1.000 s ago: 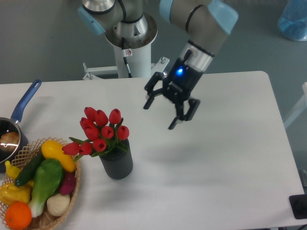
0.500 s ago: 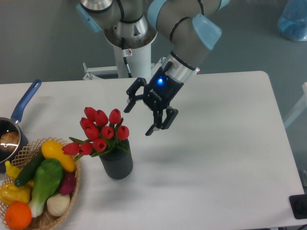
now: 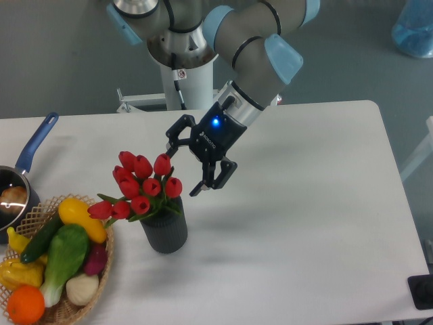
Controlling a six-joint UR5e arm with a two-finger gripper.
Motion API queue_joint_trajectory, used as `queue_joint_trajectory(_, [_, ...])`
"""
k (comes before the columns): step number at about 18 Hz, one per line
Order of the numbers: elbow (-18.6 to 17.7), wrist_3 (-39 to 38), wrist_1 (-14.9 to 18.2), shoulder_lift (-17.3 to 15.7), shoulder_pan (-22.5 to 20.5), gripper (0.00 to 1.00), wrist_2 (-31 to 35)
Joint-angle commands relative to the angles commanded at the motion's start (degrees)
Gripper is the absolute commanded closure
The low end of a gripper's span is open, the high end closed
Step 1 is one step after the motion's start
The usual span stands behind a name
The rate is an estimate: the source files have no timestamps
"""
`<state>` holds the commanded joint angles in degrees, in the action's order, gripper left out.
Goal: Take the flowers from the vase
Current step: 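Lower the gripper around the tulip stems just above the vase rim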
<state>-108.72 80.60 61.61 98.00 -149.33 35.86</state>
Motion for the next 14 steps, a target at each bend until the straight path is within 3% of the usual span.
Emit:
queue_joint_trajectory(9, [0.4,-0.5,0.1,1.8,0.2,0.0,-0.1])
queue_joint_trajectory(14, [1.0,-0.6,-2.3,3.5,1.0,0.0,-0.7])
